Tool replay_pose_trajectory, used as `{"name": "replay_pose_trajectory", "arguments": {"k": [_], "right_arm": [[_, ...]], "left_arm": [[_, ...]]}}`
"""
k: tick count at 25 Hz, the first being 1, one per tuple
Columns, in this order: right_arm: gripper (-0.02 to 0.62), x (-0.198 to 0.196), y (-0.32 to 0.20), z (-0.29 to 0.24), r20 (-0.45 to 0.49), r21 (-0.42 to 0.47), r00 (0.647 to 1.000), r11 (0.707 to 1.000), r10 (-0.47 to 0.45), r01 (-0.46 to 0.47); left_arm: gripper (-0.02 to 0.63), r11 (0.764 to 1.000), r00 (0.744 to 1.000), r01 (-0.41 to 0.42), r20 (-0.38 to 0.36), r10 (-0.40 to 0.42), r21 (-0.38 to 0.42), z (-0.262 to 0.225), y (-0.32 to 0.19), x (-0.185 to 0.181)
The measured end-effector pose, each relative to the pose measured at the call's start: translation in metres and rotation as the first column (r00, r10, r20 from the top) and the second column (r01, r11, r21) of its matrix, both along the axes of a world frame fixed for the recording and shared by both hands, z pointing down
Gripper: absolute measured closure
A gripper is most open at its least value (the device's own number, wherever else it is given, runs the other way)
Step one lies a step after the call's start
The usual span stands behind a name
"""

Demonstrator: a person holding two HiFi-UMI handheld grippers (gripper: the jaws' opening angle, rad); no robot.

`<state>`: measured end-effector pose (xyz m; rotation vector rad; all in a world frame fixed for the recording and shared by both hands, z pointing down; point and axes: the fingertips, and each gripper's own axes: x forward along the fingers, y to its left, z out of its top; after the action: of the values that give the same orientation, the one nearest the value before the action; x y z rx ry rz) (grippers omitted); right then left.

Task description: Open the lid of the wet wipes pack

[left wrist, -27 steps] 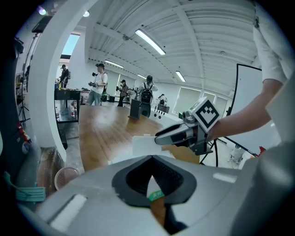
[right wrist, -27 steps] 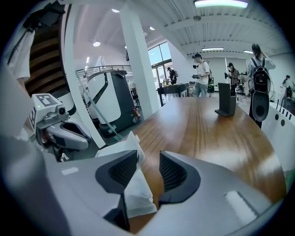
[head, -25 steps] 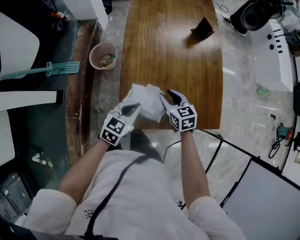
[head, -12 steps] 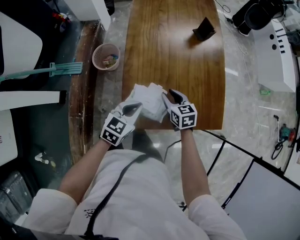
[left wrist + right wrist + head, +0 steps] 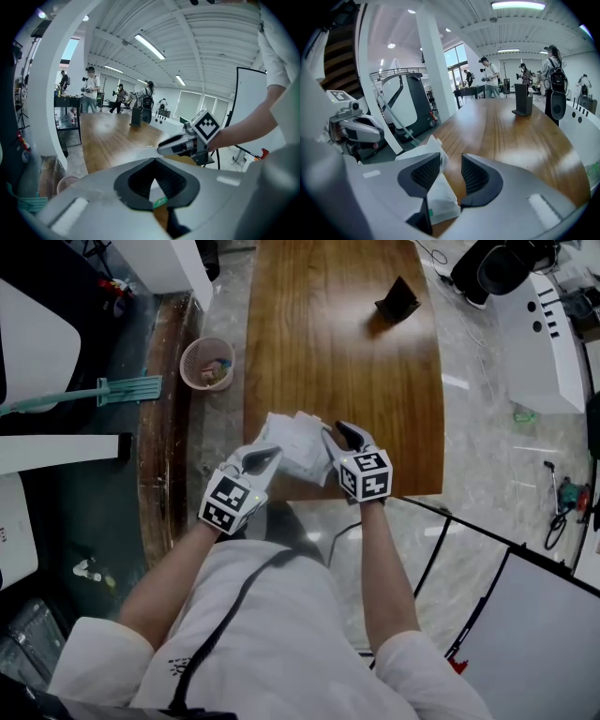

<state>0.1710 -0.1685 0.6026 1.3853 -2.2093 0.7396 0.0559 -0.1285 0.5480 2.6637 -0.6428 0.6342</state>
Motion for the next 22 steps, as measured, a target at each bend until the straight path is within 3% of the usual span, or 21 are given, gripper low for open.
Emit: {"name": "replay_pose_trajectory", "arguments": {"k": [14, 22], "right_arm": [[0.446, -0.011, 0.023, -0.032, -0.008, 0.067, 0.993, 0.990, 0.121, -0.121], [0.485, -0.018, 0.038, -0.069, -0.007, 0.148, 0.980, 0.970, 0.198, -0.194]], "left_arm": [[0.601, 0.997, 0.996, -0.058, -0.067, 0.062, 0.055, -0.040, -0.006, -0.008], [0.601, 0.990, 0.987, -0.113, -0.108, 0.122, 0.090, -0.059, -0.004, -0.009]]}}
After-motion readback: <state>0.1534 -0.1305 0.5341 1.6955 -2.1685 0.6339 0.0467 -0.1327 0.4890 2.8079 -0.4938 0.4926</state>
